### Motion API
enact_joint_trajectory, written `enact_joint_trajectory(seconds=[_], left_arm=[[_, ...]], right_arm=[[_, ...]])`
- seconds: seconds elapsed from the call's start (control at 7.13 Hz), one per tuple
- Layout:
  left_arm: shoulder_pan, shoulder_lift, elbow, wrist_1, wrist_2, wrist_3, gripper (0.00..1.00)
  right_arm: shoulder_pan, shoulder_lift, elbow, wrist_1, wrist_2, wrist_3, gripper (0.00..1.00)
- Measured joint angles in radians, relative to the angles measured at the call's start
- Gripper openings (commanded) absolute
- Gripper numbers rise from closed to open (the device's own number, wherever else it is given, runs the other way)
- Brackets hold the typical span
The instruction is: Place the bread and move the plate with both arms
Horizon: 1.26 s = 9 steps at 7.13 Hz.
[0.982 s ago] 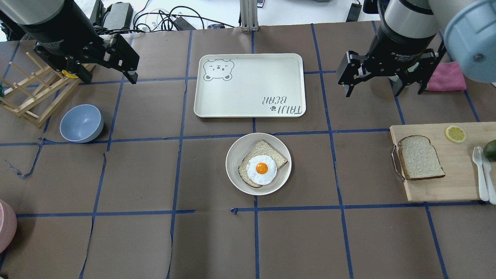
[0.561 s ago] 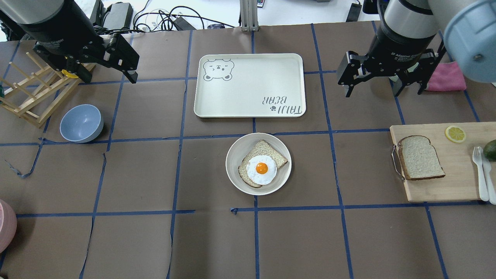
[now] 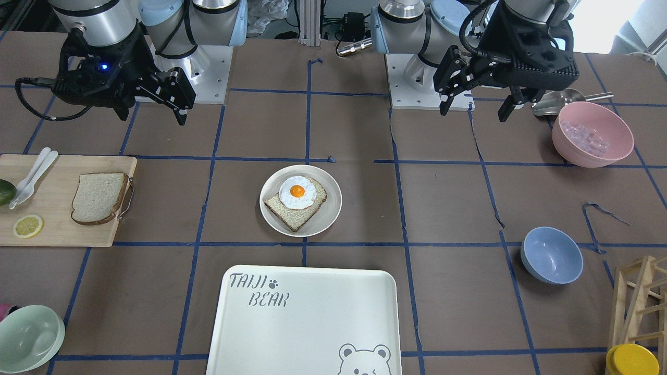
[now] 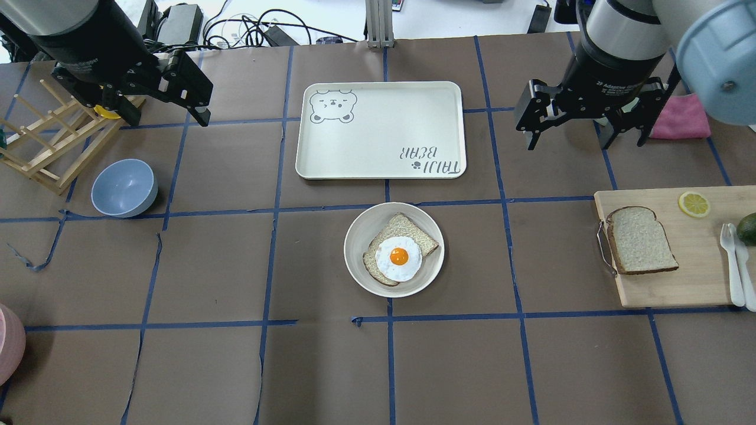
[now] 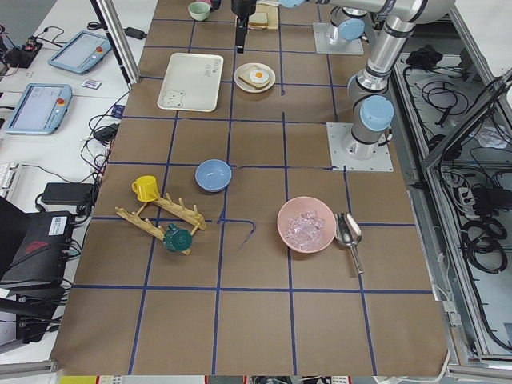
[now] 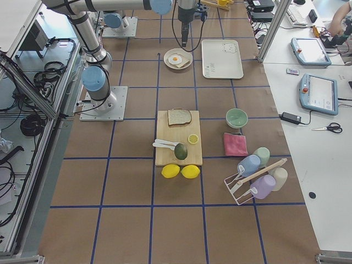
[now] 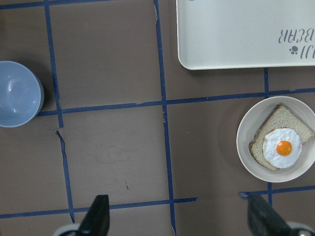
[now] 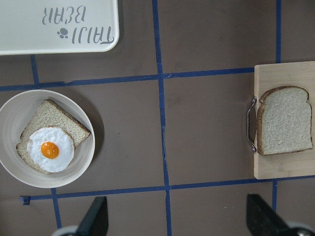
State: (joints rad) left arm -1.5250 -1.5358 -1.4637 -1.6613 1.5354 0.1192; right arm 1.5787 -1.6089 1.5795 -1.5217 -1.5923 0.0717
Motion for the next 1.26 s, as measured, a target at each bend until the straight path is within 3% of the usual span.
enact_joint_trajectory(seconds=[0.84, 0.98, 1.12, 1.26], left_arm=[[0.001, -0.002, -0.007, 0.007, 0.002, 0.002, 1.00], [0.001, -0.002, -0.006, 0.007, 0.002, 0.002, 1.00], [0.002, -0.001, -0.006, 0.007, 0.002, 0.002, 1.00], [0.002, 0.000, -0.005, 0.007, 0.002, 0.002, 1.00]], right_arm=[[-0.204, 0.091, 0.018, -0.012, -0.042, -0.031, 1.00], [-0.225, 0.109, 0.033, -0.017, -0.064, -0.030, 0.94], [-0.252, 0.120, 0.069, -0.047, -0.096, -0.027, 0.78], [-0.271, 0.130, 0.131, -0.123, -0.118, -0.027, 0.76]])
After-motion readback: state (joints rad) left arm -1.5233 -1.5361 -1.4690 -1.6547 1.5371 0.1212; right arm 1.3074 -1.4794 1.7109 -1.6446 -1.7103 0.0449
